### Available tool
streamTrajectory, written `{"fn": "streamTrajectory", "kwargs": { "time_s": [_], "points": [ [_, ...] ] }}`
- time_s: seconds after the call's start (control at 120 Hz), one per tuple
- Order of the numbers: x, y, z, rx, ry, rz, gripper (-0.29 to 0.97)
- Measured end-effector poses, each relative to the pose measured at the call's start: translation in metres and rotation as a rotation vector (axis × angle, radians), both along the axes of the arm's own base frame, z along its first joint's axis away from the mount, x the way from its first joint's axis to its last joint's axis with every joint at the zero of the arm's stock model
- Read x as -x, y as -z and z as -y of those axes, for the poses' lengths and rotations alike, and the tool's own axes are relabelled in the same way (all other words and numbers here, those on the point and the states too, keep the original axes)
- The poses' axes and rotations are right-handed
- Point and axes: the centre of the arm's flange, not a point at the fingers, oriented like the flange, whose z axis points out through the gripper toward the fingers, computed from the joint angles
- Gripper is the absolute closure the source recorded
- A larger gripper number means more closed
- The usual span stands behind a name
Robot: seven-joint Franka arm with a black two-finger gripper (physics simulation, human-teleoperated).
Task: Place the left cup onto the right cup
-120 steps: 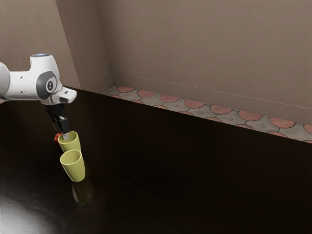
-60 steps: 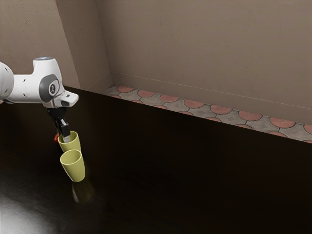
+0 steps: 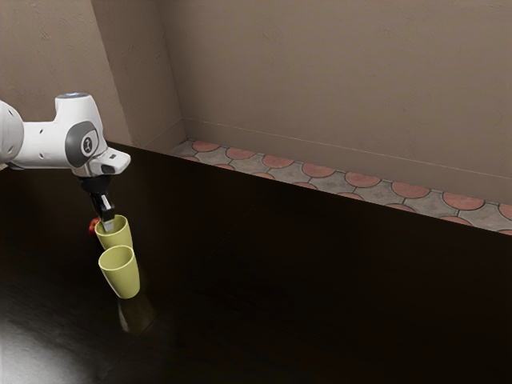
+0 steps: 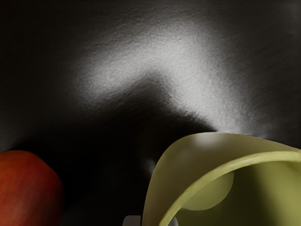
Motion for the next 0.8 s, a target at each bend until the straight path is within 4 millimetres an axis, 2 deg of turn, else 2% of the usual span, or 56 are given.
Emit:
{"fn": "streamTrajectory", "kwargs": {
  "time_s": [0.092,0.25,0.55,0.8],
  "points": [
    [0.000,-0.003,0.000,-0.001,0.001,0.005,0.76],
    [0.000,-0.021,0.005,-0.011,0.011,0.031,0.77],
    [0.004,-0.088,0.022,-0.033,0.036,0.121,0.78],
    [0.010,-0.123,0.040,-0.028,0.060,0.135,0.79]
  ]
}}
